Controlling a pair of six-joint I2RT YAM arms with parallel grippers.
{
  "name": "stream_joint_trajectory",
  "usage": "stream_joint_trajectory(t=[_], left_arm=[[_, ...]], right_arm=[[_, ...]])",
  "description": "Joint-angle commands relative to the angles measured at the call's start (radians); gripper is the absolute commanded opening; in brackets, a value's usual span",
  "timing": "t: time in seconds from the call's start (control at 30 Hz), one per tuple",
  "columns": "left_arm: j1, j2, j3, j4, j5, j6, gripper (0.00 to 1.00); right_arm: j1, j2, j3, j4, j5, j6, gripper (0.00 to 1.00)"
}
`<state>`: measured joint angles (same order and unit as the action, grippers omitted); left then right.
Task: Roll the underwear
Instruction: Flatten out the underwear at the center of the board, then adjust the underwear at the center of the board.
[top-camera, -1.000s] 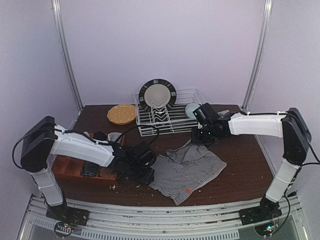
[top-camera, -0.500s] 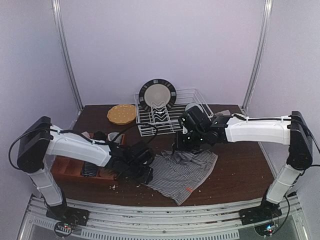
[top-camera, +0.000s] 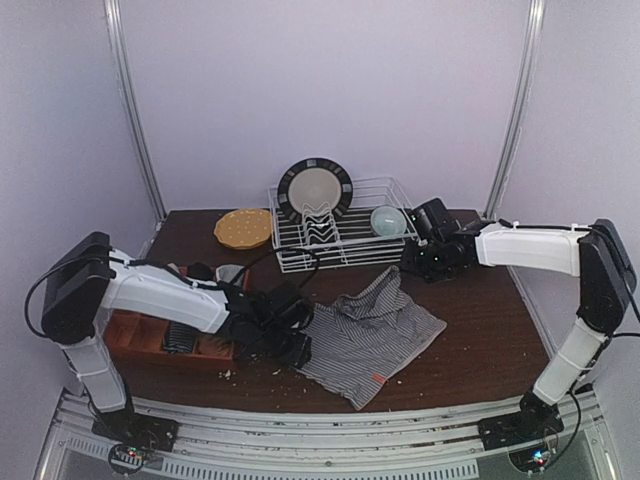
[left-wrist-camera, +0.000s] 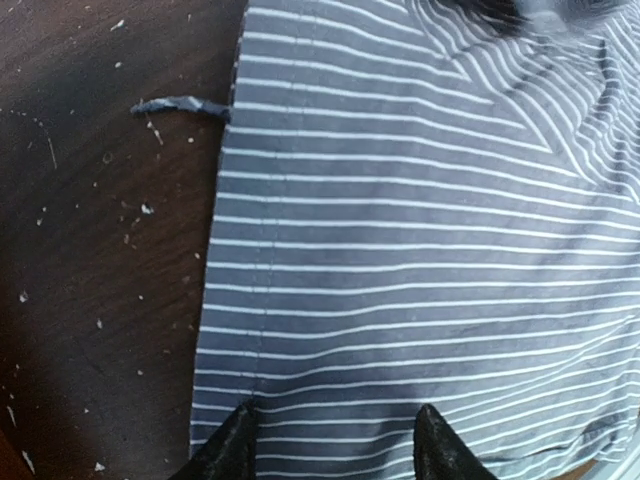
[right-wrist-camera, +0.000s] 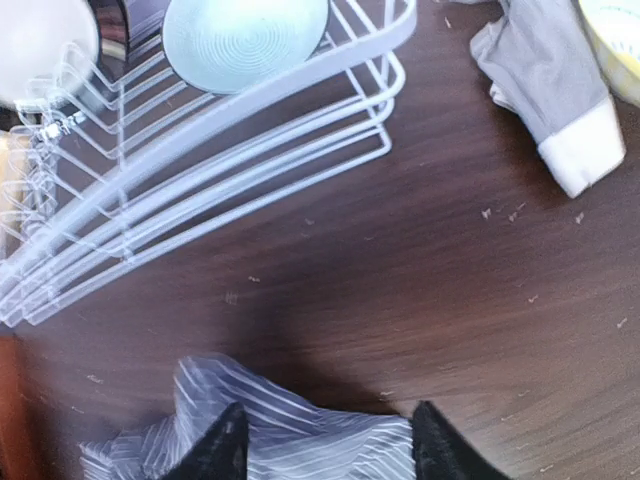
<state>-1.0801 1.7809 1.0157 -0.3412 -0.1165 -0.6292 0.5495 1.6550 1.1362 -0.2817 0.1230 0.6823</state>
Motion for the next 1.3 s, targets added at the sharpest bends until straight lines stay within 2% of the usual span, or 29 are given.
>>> stream_joint_trajectory(t=[0.0, 0.07, 0.13, 0.33, 0.43, 0.53, 0.73, 0.9, 0.97, 1.0, 1.13, 1.2, 1.27], left_arm=[[-0.004, 0.000, 0.008, 0.020, 0.012, -0.008, 0.51], [-0.004, -0.004, 0.014, 0.013, -0.004, 0.001, 0.51], [-0.004, 0.000, 0.028, 0.008, -0.013, 0.011, 0.51], [-0.005, 0.080, 0.078, 0.012, -0.002, 0.022, 0.48], [-0.005, 0.106, 0.081, 0.016, 0.035, 0.017, 0.39], [-0.011, 0.094, 0.052, 0.016, 0.050, 0.009, 0.28], [-0.070, 0.075, 0.014, -0.003, 0.094, 0.024, 0.09], [-0.158, 0.057, 0.044, -0.057, 0.106, 0.049, 0.05], [-0.178, 0.030, 0.051, -0.082, 0.108, 0.060, 0.08], [-0.185, 0.000, 0.051, -0.092, 0.105, 0.064, 0.13], [-0.192, -0.109, 0.049, -0.102, 0.095, 0.091, 0.53], [-0.189, -0.139, 0.076, -0.120, 0.047, 0.124, 0.65], [-0.175, -0.122, 0.141, -0.160, -0.006, 0.167, 0.68]], right_arm=[[0.001, -0.075, -0.059, -0.018, 0.066, -0.057, 0.60], [0.020, -0.136, -0.086, -0.035, 0.078, -0.074, 0.64], [0.054, -0.191, -0.121, -0.052, 0.089, -0.096, 0.64], [0.194, -0.162, -0.226, -0.025, 0.040, -0.082, 0.49], [0.196, -0.121, -0.259, 0.029, 0.047, -0.073, 0.42], [0.184, -0.081, -0.248, -0.010, 0.087, -0.079, 0.38], [0.127, -0.091, -0.365, -0.017, 0.063, -0.058, 0.36], [0.093, -0.163, -0.459, -0.032, 0.043, -0.030, 0.36], [0.075, -0.193, -0.483, -0.046, 0.033, -0.024, 0.36], [0.063, -0.210, -0.494, -0.053, 0.029, -0.021, 0.37], [0.013, -0.276, -0.492, -0.082, 0.029, -0.041, 0.46], [0.013, -0.312, -0.467, -0.106, 0.026, -0.055, 0.52], [0.021, -0.354, -0.457, -0.117, 0.003, -0.057, 0.54]])
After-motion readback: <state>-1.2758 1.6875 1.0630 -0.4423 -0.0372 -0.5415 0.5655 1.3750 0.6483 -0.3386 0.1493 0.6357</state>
